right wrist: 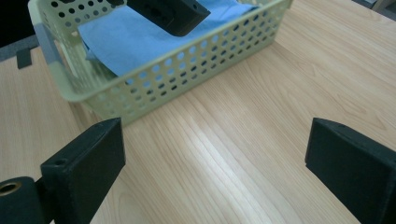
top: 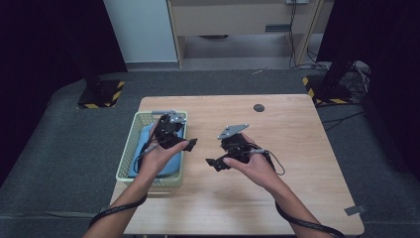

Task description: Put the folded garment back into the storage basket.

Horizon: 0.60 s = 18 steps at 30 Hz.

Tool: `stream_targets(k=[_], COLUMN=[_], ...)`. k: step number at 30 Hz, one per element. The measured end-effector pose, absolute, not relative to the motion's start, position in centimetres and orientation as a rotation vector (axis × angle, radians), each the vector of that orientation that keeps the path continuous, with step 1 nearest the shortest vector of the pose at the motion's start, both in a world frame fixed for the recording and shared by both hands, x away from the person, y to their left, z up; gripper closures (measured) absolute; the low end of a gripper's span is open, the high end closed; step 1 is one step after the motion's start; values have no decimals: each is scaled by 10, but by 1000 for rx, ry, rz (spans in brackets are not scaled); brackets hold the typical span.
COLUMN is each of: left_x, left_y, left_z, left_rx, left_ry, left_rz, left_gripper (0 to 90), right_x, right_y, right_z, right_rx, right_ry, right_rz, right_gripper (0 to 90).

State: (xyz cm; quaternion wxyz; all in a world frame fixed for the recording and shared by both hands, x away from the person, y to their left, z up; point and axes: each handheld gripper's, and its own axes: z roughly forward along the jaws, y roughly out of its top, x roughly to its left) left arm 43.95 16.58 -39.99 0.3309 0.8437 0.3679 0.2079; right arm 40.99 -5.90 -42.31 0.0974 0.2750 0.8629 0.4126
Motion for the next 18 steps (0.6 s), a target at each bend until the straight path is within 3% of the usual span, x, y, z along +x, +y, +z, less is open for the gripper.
stream_targets(k=[18], left_x=[422], left_y=[95], left_z=[-409], left_rx=[2286], left_ry=[826], left_rz=[519], left_gripper=[43], right_x=[392], right_y=[-124], right_z=[-434], right_rx=[881], right_ry=[2514], right_rz=[1219], right_gripper=[41])
